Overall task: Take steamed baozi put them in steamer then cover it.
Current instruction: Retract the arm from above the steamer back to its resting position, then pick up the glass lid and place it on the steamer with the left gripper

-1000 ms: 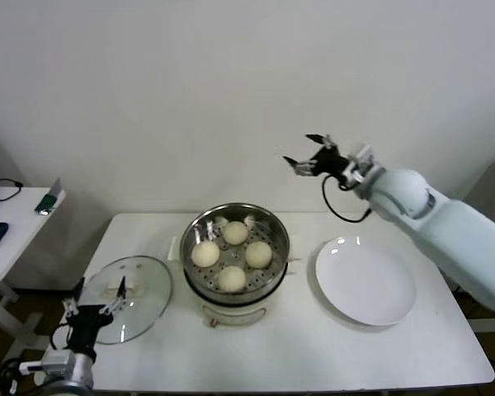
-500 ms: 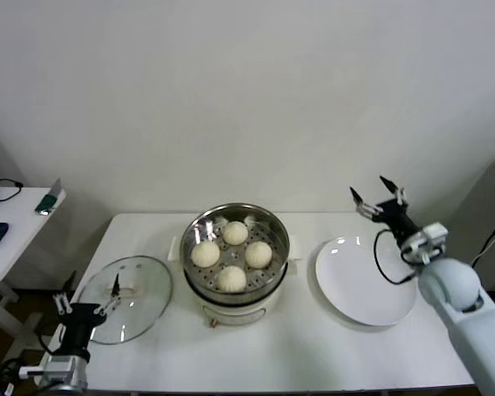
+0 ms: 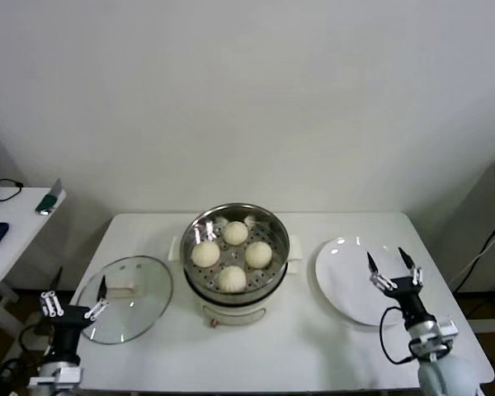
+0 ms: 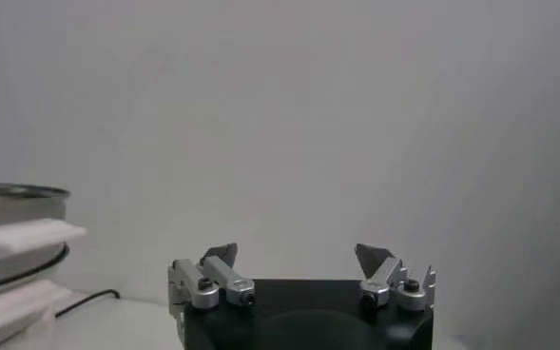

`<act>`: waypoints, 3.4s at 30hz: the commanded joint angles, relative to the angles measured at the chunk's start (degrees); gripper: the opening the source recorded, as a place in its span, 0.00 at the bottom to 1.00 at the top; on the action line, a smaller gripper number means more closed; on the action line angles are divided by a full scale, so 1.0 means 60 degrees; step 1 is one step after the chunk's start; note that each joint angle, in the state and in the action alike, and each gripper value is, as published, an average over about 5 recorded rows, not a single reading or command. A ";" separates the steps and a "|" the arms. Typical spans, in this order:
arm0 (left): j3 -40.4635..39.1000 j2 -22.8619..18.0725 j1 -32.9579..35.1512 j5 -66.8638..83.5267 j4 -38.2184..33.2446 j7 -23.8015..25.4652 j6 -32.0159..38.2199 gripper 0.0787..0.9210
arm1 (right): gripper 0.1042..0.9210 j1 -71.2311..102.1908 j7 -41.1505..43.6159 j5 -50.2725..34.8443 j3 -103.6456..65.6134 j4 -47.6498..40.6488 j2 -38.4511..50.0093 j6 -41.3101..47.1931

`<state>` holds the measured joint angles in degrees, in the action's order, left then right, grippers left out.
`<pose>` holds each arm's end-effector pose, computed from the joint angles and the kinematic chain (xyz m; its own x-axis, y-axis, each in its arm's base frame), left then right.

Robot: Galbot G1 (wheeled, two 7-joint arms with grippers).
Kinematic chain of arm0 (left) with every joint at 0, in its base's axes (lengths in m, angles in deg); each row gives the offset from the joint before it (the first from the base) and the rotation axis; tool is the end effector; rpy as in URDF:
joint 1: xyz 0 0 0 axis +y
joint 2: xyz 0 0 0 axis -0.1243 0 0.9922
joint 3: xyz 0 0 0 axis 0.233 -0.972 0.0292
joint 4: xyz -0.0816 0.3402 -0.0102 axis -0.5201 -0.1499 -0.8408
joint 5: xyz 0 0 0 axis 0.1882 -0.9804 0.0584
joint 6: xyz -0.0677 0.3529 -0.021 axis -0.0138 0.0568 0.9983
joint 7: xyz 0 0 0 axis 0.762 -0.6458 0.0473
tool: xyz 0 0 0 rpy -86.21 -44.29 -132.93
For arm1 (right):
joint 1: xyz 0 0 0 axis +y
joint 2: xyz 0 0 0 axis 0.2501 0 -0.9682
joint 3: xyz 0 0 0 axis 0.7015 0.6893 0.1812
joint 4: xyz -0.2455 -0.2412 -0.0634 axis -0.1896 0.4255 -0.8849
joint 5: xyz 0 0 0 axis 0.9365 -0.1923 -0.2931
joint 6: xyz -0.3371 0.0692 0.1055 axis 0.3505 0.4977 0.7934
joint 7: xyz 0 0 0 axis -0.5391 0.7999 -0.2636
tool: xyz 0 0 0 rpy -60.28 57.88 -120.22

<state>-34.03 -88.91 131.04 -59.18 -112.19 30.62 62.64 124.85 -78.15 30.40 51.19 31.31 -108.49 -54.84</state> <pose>0.1592 0.1512 -0.3486 -0.9808 -0.1692 -0.0964 -0.1859 0.6654 0.7230 0.2380 -0.1703 -0.3904 -0.9941 -0.0972 -0.0487 -0.0948 0.9943 -0.0483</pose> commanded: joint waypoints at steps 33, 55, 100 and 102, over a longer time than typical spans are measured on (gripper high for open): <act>-0.0964 0.0004 -0.2724 -0.8014 0.4550 -0.1696 -0.0873 0.88 | 0.88 0.1451 -0.0120 0.0565 -0.0685 -0.0188 -0.1543 -0.1103; -0.1191 0.0294 -0.3549 -0.8060 0.5266 -0.1148 -0.1242 0.88 | 0.88 0.1545 -0.0139 0.0828 -0.0782 -0.0022 -0.1789 -0.1079; -0.1336 0.3171 -0.2733 -0.3377 -0.0948 0.1931 -0.4831 0.07 | 0.88 0.1490 -0.0377 0.1485 -0.0867 0.0182 -0.1796 -0.0526; -0.1730 0.3194 -0.2835 -0.3472 -0.1425 0.2190 -0.5336 0.07 | 0.88 0.1549 -0.0276 0.1645 -0.0866 0.0235 -0.1773 -0.0327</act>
<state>-40.67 -76.78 114.06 -88.58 -103.03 33.98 45.04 133.79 -80.24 38.74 45.98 32.19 -119.22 -59.47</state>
